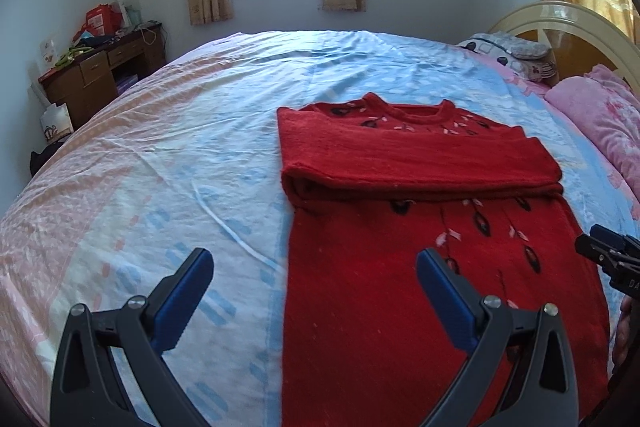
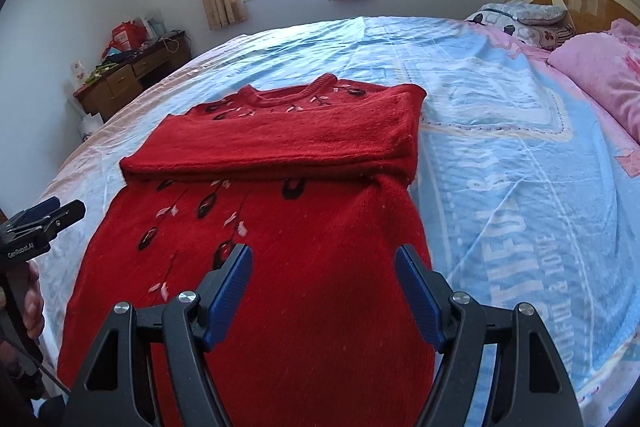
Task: Fold small clothes
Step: 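Open the right tool and pull both tools back from the sweater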
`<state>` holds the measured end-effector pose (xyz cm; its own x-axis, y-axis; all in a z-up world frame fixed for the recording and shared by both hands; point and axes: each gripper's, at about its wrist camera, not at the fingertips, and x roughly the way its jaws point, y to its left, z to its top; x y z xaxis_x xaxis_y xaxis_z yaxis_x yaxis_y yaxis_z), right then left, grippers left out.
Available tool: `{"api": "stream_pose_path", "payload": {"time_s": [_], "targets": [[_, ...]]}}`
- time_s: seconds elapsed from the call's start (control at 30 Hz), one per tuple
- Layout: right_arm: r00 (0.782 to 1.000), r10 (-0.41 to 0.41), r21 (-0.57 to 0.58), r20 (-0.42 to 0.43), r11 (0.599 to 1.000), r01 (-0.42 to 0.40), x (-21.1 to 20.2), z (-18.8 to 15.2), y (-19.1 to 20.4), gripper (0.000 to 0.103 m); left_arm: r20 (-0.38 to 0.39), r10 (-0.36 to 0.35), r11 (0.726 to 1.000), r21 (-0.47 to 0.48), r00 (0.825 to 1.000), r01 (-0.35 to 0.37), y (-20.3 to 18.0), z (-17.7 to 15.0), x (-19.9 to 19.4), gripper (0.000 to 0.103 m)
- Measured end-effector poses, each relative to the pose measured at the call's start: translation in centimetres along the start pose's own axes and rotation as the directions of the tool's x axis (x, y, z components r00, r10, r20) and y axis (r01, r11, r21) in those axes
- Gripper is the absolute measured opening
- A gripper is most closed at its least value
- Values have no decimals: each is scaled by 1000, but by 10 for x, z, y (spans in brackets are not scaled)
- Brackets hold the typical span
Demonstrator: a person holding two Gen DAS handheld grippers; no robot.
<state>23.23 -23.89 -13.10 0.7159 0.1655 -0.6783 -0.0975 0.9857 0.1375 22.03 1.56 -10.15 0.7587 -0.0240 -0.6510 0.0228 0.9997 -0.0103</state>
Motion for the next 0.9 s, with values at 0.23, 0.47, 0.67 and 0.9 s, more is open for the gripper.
{"api": "stream_pose_path", "payload": {"time_s": [0.23,0.47,0.67,0.9], "targets": [[1000,9,-9,-18,1000,-9,-13,-16,6,74,11,-14,1000,19,1000,13,-4,-11,-18,103],[999,24,-15,-37,1000,-25,-27,-35,14,74,12,-23,999,38,1000,23,-4,-25,-37,103],[998,39,-24,-41,999,-40,-40,-44,19,74,13,-31,998,62,999,31,-9,-38,-49,103],[998,54,-43,-43,998,-55,-53,-52,29,74,-6,-35,997,75,999,36,-10,-52,-54,103]]}}
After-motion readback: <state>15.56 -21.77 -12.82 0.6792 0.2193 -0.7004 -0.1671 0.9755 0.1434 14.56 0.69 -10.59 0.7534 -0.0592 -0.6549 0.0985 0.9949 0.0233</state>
